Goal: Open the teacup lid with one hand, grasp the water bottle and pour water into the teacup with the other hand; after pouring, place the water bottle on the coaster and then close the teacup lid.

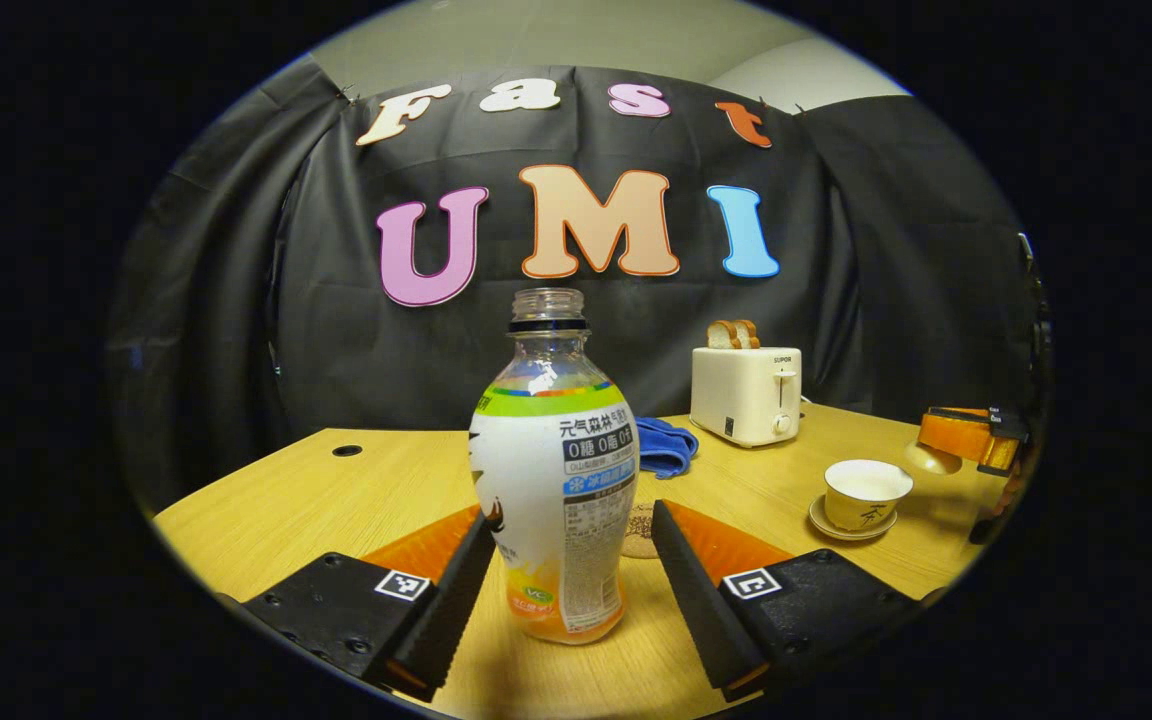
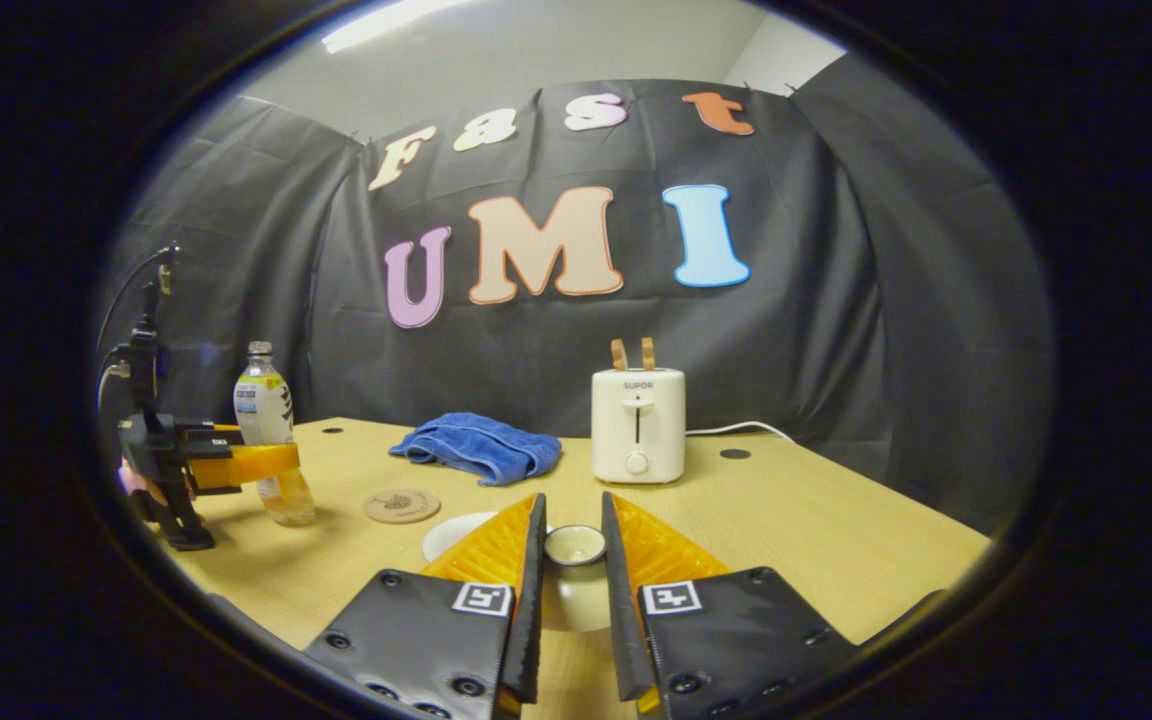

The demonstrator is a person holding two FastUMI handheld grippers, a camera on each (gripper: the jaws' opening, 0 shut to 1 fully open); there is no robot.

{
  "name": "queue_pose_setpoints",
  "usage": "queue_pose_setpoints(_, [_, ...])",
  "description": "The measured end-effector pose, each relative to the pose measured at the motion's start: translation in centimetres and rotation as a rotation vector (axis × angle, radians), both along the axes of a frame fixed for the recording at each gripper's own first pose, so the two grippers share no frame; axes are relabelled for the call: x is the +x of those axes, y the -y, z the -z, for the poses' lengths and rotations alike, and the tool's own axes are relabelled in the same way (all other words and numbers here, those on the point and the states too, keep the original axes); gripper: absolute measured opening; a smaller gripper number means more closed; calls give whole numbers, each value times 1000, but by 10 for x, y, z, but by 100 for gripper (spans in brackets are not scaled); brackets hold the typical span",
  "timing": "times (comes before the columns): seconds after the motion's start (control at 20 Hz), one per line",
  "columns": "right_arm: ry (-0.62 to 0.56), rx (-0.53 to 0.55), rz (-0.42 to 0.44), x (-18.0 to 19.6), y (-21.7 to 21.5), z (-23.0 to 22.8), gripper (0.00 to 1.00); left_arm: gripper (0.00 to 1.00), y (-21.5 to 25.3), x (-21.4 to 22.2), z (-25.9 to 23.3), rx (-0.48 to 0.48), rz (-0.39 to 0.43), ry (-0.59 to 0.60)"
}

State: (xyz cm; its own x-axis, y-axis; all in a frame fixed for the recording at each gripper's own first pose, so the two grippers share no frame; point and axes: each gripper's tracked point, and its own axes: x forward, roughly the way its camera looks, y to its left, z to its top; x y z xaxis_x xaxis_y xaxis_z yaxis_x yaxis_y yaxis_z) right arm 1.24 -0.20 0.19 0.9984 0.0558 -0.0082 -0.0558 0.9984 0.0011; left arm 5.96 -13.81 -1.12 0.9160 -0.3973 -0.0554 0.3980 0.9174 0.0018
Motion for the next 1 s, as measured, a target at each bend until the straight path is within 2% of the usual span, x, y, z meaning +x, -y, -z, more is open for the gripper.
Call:
queue_pose_setpoints(0.05, [0, 1, 4, 0, 3, 0, 32, 85, 0, 1, 0, -1, -2, 3])
queue_pose_setpoints(0.1, [0, 0, 8, -1, 5, 0, 32, 84, 0, 2, 0, 2, -2, 5])
queue_pose_setpoints(0.15, [0, 0, 11, -2, 7, 0, 32, 75, 0, 3, 0, 5, -1, 6])
queue_pose_setpoints(0.2, [0, 0, 14, -2, 8, 0, 32, 70, 3, 3, 0, 9, 8, 4])
queue_pose_setpoints(0.5, [2, -1, 37, -2, 17, -1, 32, 62, 10, 9, 3, 70, -14, 8])
queue_pose_setpoints(0.8, [3, -2, 61, -1, 31, -1, 32, 58, 18, 16, -3, 317, -66, 78])
queue_pose_setpoints(1.0, [5, -3, 114, 2, 55, -1, 32, 58, 31, 19, -22, 597, -65, 200])
